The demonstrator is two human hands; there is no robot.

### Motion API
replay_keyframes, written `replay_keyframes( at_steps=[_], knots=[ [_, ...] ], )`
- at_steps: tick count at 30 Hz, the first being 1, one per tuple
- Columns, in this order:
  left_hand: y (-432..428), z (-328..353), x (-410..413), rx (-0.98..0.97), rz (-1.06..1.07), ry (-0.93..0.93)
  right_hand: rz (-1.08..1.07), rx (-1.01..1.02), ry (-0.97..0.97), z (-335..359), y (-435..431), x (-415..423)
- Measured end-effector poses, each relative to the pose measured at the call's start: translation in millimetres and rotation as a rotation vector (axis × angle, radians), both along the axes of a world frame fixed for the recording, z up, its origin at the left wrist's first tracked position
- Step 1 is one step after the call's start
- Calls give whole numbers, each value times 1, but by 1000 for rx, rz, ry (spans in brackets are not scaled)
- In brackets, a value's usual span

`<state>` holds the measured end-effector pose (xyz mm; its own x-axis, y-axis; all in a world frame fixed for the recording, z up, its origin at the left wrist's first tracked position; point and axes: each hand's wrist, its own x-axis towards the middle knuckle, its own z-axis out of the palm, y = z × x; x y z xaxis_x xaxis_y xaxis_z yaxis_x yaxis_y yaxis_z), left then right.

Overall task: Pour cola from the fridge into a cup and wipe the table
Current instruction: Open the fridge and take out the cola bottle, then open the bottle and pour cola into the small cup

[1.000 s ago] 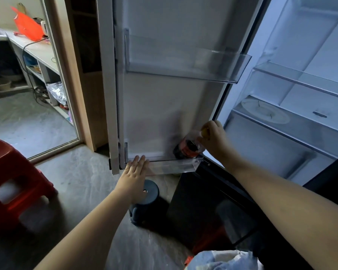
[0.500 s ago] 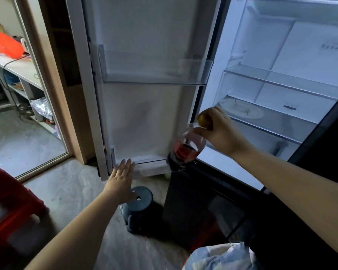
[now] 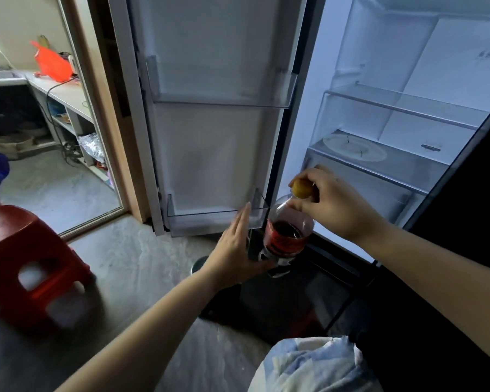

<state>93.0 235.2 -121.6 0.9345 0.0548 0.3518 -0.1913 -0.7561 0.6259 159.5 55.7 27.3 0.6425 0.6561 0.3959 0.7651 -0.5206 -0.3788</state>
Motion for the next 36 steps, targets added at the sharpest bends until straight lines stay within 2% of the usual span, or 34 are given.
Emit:
replay_keyframes(
  at_steps=[5, 11, 17, 24, 36],
  knots=[
    [-58, 9, -32, -202, 77, -139, 127, 76, -25, 6, -24, -31],
    [-87, 8, -80, -268, 218, -210, 286, 68, 29, 2, -31, -63],
    [-86, -8, -141, -241, 442, -211, 475, 34, 109, -4, -11, -106],
    [-44, -4, -231, -273, 715, -236, 692, -72, -39, 6, 51, -172],
    [92, 25, -407, -262, 1110, -319, 921, 31, -220, 30, 245, -329]
  ],
)
